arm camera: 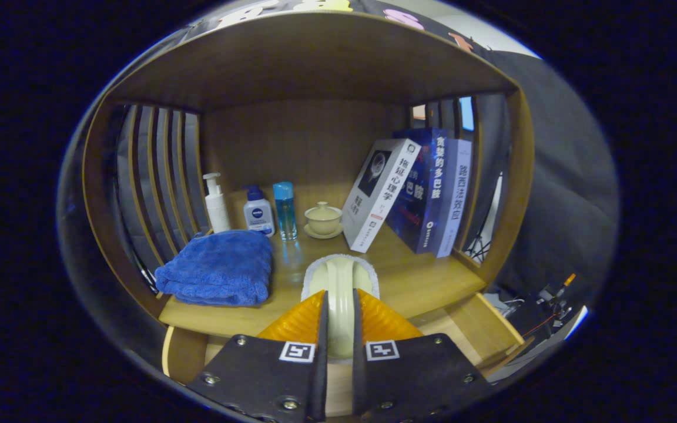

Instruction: Pull open the drawer, take out the items inside it, and place them on the countertop above the cabinet.

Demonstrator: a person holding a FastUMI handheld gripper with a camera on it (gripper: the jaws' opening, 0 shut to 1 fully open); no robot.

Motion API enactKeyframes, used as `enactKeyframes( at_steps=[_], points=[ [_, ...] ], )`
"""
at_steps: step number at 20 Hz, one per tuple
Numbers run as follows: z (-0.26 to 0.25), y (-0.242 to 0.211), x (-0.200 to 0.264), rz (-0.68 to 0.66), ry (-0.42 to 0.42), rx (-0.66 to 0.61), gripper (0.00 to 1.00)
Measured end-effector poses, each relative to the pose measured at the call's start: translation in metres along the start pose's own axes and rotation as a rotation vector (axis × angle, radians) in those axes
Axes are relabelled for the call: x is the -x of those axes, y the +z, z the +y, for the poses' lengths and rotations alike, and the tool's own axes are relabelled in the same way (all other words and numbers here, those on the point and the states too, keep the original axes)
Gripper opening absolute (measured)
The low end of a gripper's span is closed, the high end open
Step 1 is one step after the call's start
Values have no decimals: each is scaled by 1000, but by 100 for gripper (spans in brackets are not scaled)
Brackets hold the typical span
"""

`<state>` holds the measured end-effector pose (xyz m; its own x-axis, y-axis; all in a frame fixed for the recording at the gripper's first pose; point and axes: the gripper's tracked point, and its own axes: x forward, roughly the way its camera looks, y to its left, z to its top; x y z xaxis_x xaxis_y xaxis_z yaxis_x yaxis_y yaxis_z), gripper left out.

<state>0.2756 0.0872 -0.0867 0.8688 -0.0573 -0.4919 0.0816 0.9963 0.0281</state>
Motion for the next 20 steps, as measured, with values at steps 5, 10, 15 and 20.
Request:
enactKeyframes(
  at_steps=[5,10,15,20],
  points=[
    [14,-27,-27,73,69,49,17],
    [16,-18,-45,39,118,-32,17],
    [15,-12,-63,44,142,-74,17],
    [14,-5,-81,28,149,-85,18]
  ],
)
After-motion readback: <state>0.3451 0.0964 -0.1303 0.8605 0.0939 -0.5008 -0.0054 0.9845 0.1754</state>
